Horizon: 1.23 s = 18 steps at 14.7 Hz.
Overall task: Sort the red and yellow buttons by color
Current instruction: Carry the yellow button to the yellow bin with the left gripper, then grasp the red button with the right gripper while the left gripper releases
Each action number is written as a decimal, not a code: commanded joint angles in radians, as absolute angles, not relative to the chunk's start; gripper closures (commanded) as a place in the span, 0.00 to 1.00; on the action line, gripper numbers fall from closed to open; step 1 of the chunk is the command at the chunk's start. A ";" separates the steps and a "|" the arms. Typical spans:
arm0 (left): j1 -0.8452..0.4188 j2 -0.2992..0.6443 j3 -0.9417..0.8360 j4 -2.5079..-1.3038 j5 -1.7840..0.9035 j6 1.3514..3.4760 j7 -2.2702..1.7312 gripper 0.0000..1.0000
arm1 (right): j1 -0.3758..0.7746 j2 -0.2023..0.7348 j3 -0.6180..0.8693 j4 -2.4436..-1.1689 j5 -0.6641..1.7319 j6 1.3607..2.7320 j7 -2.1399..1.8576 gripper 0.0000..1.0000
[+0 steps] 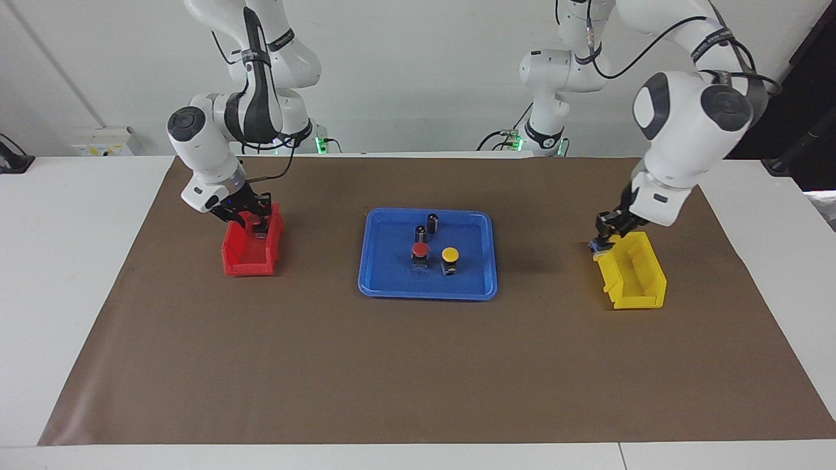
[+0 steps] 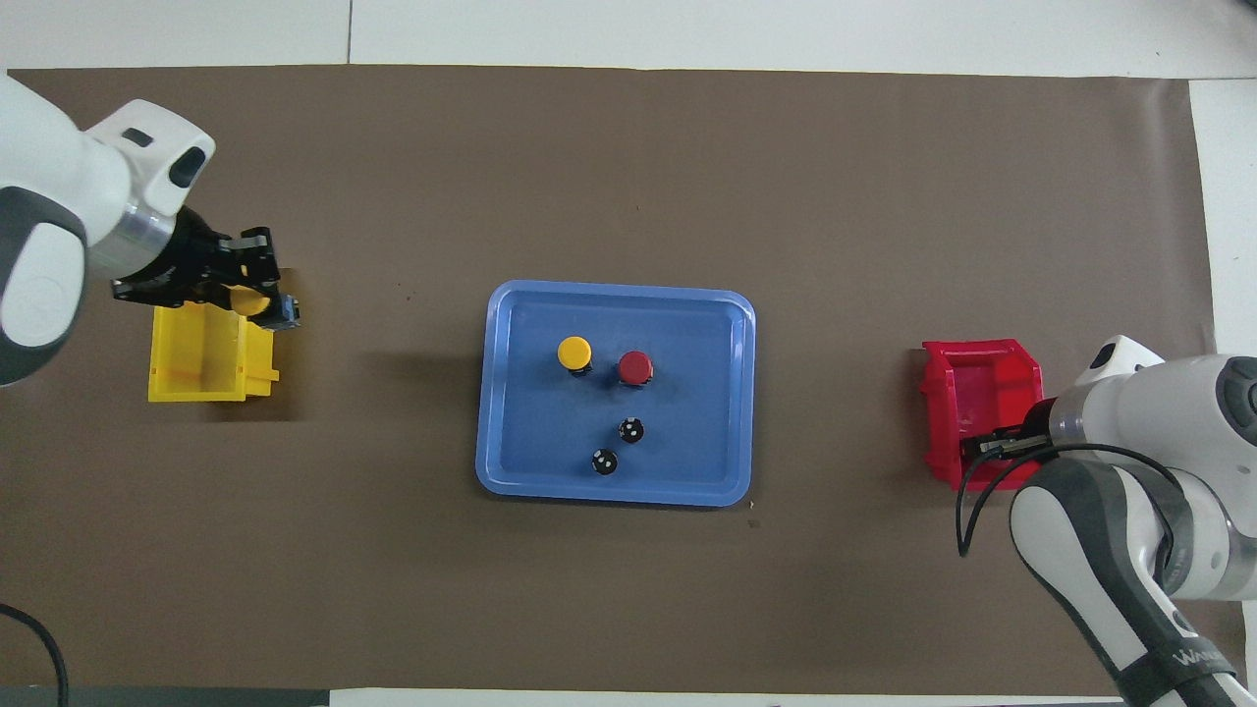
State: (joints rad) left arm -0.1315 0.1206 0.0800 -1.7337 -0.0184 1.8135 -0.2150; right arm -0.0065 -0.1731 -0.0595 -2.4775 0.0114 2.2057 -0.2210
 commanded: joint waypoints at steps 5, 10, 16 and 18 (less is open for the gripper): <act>-0.041 0.089 0.067 -1.911 0.003 1.957 0.000 0.99 | -0.008 -0.144 -0.046 -2.249 0.014 2.001 -0.183 0.44; -0.026 0.066 0.067 -2.048 0.003 2.075 0.093 0.99 | 0.220 0.035 -0.032 -1.854 0.081 1.861 0.146 0.44; 0.009 0.046 0.066 -2.149 0.003 2.197 0.129 0.99 | 0.524 0.288 -0.032 -1.560 0.097 1.954 0.586 0.31; 0.006 0.058 0.066 -2.160 0.003 2.209 0.130 0.99 | 0.557 0.299 -0.032 -1.620 0.097 2.024 0.597 0.28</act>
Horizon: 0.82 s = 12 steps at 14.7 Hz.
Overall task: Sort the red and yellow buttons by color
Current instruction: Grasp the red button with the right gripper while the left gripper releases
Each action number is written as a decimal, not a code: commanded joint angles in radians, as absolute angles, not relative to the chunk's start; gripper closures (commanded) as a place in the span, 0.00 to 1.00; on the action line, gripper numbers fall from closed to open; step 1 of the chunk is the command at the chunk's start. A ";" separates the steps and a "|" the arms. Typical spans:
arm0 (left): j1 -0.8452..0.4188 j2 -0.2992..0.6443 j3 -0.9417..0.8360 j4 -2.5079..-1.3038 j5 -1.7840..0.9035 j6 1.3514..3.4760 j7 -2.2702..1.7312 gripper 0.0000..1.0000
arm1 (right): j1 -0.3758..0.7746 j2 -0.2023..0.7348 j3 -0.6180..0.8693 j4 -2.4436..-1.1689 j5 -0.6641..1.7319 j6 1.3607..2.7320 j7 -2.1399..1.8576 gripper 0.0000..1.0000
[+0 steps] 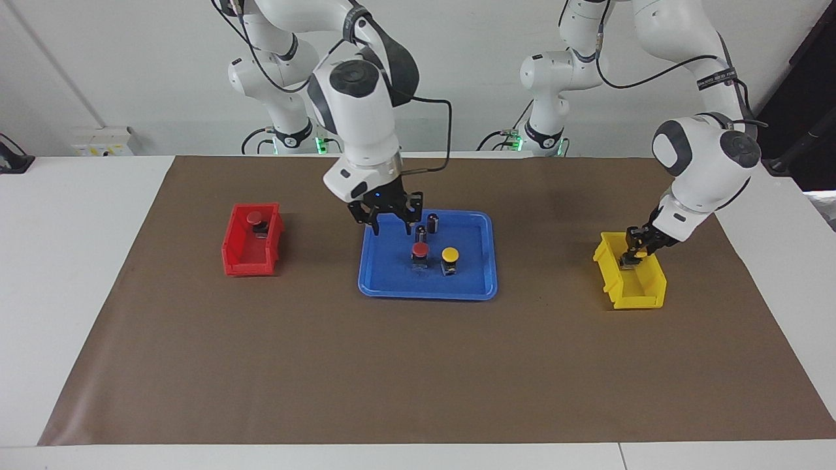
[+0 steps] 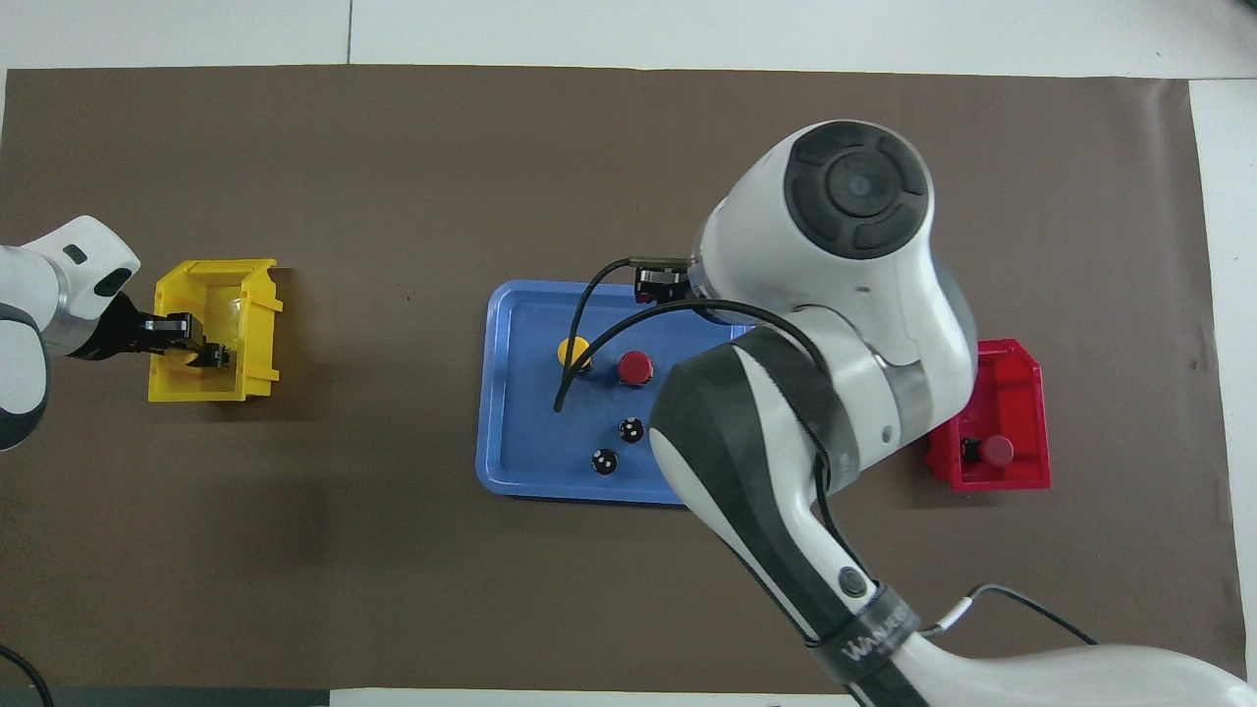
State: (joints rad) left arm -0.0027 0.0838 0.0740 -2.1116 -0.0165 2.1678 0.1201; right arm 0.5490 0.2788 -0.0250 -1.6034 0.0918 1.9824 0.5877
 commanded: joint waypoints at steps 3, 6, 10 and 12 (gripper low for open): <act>0.000 0.057 0.066 -2.160 0.003 2.195 0.130 0.99 | 0.578 0.304 -0.032 -1.681 0.097 2.086 0.609 0.26; -0.002 0.054 0.063 -2.169 0.003 2.195 0.132 0.97 | 0.595 0.313 -0.032 -1.747 0.094 2.164 0.623 0.27; -0.002 0.057 0.063 -2.160 0.003 2.200 0.130 0.51 | 0.626 0.367 -0.032 -1.761 0.092 2.232 0.632 0.27; -0.003 0.063 0.063 -2.123 0.002 2.175 0.130 0.32 | 0.629 0.374 -0.032 -1.763 0.092 2.232 0.632 0.27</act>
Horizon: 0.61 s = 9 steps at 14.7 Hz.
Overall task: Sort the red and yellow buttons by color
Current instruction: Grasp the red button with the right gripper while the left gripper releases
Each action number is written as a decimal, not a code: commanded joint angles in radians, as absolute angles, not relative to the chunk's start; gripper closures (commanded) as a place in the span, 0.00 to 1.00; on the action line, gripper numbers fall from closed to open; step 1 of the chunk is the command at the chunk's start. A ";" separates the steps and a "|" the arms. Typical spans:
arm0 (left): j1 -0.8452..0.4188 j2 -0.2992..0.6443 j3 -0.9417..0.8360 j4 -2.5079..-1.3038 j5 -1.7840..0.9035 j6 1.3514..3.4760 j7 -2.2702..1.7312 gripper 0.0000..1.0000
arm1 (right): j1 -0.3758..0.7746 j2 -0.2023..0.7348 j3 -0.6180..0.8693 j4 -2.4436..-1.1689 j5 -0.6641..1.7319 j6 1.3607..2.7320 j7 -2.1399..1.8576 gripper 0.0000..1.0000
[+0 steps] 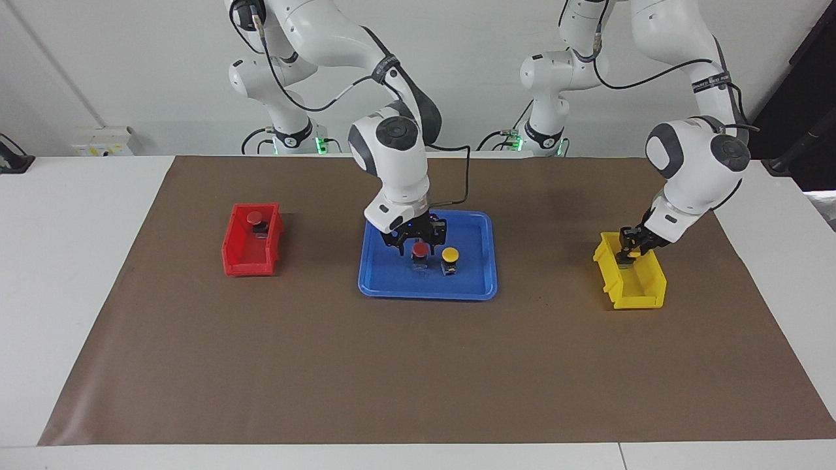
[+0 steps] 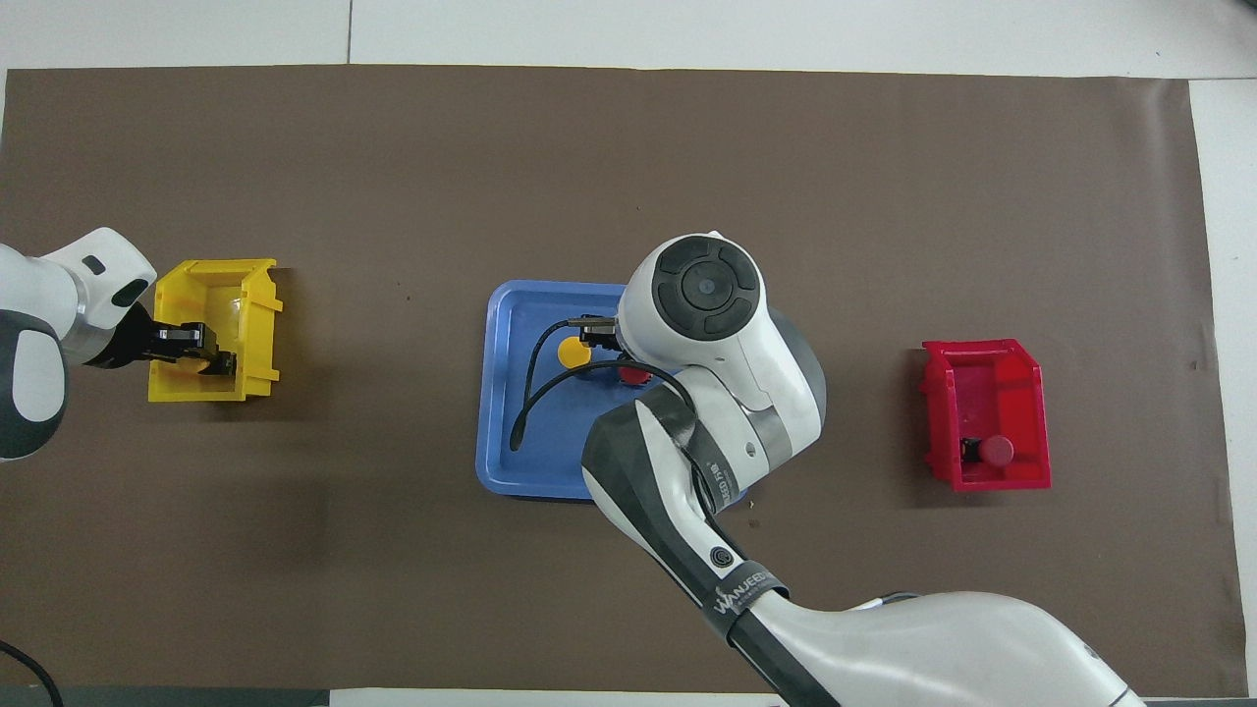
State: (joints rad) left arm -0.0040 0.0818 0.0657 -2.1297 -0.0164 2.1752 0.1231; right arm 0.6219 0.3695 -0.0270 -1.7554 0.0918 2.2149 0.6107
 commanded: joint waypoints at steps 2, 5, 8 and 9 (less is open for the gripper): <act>-0.003 0.078 0.066 -2.019 0.002 2.056 0.130 0.17 | 0.629 0.374 -0.032 -1.766 0.092 2.227 0.630 0.27; -0.006 0.071 0.066 -1.830 0.003 1.854 0.130 0.00 | 0.630 0.364 -0.032 -1.801 0.092 2.233 0.630 0.28; -0.008 0.038 0.051 -1.700 0.002 1.709 0.138 0.00 | 0.644 0.361 -0.032 -1.810 0.092 2.226 0.630 0.29; -0.012 0.038 0.034 -1.650 0.000 1.647 0.138 0.00 | 0.644 0.359 -0.031 -1.818 0.092 2.226 0.630 0.30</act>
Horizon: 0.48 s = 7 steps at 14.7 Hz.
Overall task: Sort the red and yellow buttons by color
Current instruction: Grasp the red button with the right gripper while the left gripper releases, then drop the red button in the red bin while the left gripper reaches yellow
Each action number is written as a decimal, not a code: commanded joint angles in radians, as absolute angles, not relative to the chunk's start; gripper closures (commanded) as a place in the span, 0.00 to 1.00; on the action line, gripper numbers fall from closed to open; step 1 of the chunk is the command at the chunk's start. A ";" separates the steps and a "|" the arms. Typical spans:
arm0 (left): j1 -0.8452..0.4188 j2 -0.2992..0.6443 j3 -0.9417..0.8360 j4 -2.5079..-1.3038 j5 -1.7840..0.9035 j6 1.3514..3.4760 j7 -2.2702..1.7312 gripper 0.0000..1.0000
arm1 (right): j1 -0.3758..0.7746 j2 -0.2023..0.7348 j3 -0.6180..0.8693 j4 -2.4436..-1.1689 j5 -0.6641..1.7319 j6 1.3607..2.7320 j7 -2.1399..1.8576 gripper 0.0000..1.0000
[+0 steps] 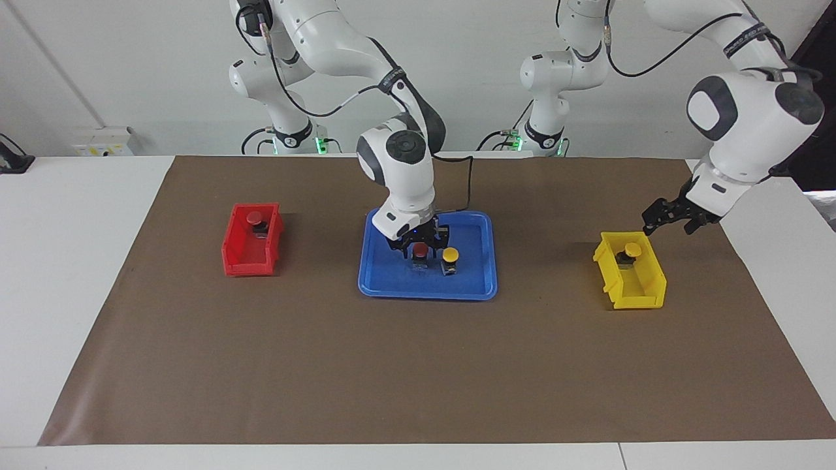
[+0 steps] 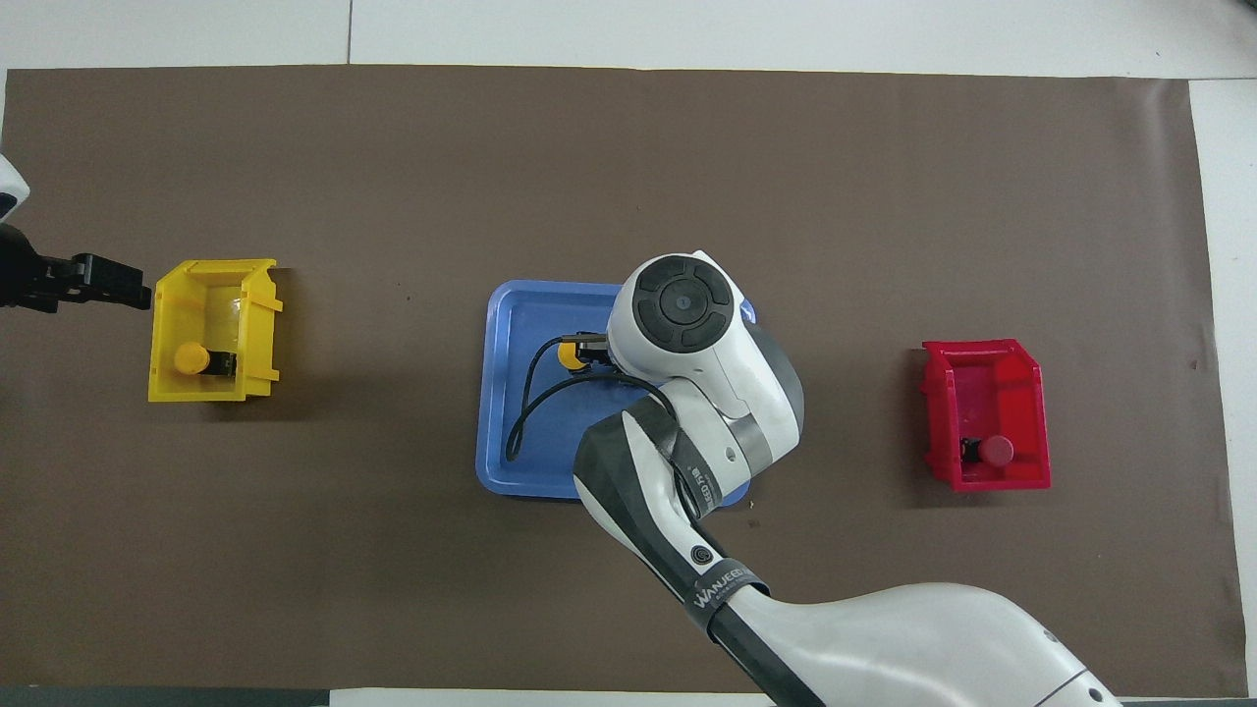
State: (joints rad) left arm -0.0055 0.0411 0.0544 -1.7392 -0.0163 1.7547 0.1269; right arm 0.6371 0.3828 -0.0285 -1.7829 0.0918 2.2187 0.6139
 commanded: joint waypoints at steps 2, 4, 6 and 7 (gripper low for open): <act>-0.018 0.034 0.018 -1.597 -0.003 1.579 0.137 0.00 | 0.646 0.357 -0.032 -1.819 0.092 2.221 0.630 0.35; -0.023 0.012 0.012 -1.604 -0.005 1.571 0.137 0.00 | 0.646 0.357 -0.032 -1.819 0.092 2.220 0.627 0.51; -0.023 0.009 0.012 -1.611 -0.005 1.572 0.138 0.00 | 0.643 0.359 -0.032 -1.813 0.092 2.220 0.624 0.64; -0.021 0.008 0.012 -1.611 -0.005 1.572 0.138 0.00 | 0.640 0.360 -0.032 -1.807 0.092 2.218 0.624 0.69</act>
